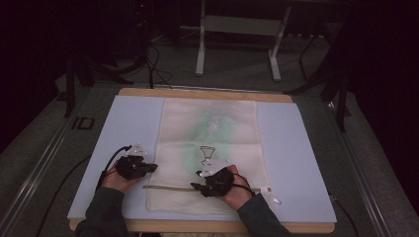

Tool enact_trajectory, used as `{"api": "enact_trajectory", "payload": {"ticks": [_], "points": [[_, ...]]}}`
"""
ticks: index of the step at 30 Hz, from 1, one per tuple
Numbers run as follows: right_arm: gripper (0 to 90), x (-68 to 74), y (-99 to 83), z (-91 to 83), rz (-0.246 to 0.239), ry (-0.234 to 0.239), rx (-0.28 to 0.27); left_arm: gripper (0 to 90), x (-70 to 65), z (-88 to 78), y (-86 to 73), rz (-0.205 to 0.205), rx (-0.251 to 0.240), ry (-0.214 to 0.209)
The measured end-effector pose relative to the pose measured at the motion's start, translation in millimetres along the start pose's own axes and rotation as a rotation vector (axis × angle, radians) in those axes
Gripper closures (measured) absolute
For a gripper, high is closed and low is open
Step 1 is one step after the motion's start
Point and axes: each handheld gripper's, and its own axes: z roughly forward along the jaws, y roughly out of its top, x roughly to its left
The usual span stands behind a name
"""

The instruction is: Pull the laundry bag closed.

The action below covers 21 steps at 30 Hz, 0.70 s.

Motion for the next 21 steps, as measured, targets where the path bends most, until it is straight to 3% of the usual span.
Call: {"api": "enact_trajectory", "payload": {"ticks": [21], "points": [[56.8,11.7,23.7,26.1,-0.042,0.056,-0.006,89.7,0.6,0.1,-0.1,0.004,-0.001,-0.004]]}}
